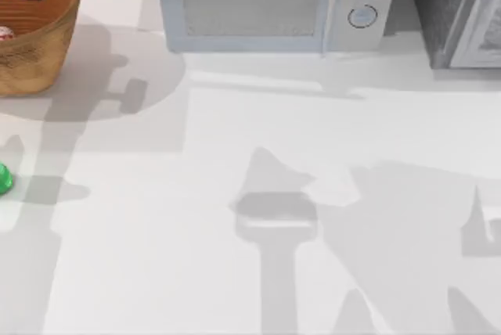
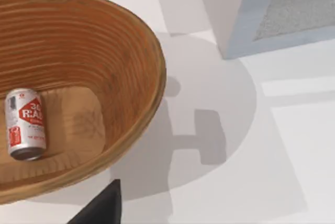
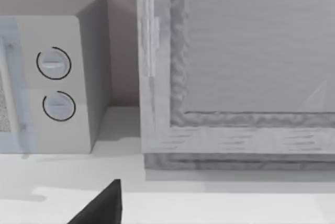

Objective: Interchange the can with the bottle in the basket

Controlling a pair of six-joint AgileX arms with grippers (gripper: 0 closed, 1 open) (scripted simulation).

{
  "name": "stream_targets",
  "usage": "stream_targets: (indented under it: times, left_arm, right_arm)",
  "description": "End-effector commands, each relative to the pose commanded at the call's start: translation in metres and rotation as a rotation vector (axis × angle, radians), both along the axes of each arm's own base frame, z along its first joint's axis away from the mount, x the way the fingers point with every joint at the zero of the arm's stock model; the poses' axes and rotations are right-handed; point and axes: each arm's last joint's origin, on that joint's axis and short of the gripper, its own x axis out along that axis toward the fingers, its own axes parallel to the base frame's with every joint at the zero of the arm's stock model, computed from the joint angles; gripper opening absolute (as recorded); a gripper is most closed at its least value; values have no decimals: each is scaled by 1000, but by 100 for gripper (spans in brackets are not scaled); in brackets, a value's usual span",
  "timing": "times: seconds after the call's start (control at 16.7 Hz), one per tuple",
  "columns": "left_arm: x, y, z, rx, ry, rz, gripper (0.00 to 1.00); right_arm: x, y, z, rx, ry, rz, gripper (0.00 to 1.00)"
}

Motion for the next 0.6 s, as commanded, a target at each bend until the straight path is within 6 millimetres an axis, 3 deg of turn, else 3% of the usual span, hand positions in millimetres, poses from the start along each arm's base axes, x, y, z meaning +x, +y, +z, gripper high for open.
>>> stream_targets:
  times: [0.12,0.3,0.6]
  left_arm:
    - [44,5,-7,-4,99,-4,100]
    - [104,20,-33,-18,233,7,100]
    - [170,62,-94,-58,402,59,100]
  right_arm:
    - [0,0,0,0,0,0,100]
    - [0,0,0,0,0,0,100]
    - [0,0,0,0,0,0,100]
